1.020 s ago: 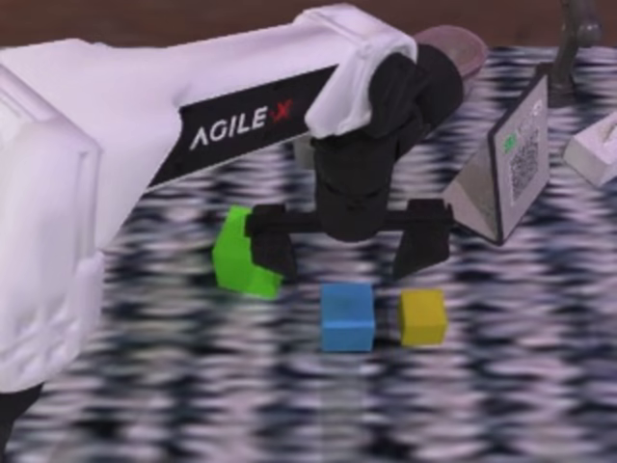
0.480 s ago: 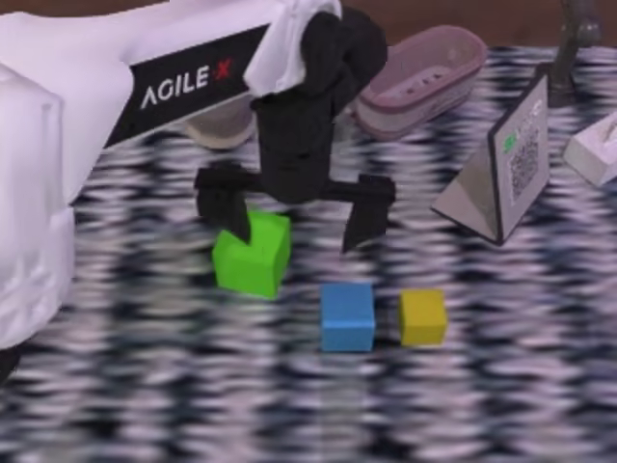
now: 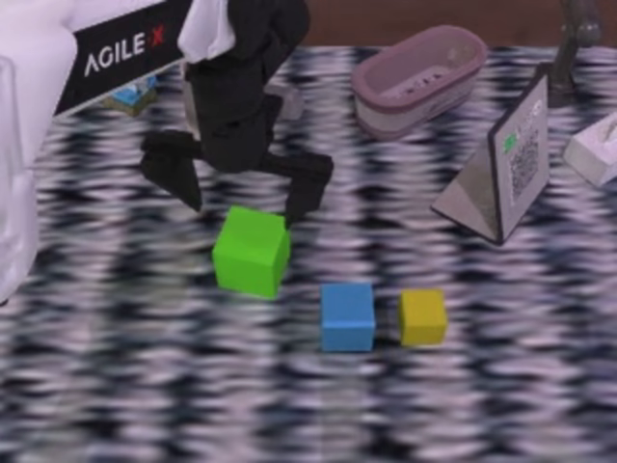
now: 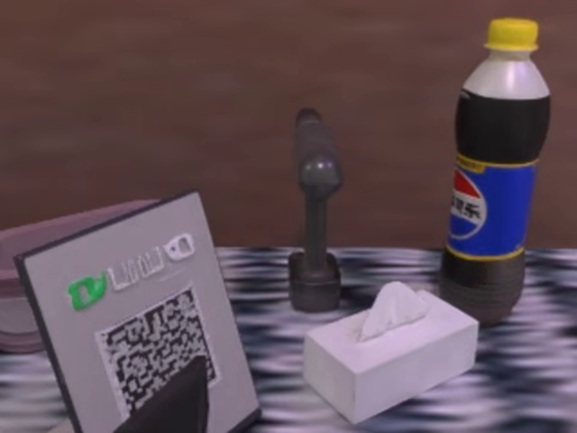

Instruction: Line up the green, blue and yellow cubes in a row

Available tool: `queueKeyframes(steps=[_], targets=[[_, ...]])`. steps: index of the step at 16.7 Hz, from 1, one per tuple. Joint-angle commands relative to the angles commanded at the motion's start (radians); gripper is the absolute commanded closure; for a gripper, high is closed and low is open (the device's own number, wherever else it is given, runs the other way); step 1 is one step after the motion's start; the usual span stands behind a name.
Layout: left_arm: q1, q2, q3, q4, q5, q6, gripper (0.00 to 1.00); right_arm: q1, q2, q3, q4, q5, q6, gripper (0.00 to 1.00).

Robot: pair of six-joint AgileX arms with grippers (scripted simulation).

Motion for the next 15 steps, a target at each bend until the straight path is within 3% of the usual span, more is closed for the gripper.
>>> queueKeyframes(steps=[4, 11, 15], targets=[[-0.003, 0.001, -0.016, 0.017, 0.0, -0.002, 0.0, 0.0, 0.0, 0.0, 0.0, 0.0, 0.0, 0.0], [0.001, 0.085, -0.18, 0.27, 0.001, 0.002, 0.0, 0.0, 0.0, 0.0, 0.0, 0.0, 0.0, 0.0], [0.001, 0.097, -0.202, 0.299, 0.001, 0.003, 0.0, 0.0, 0.0, 0.0, 0.0, 0.0, 0.0, 0.0]])
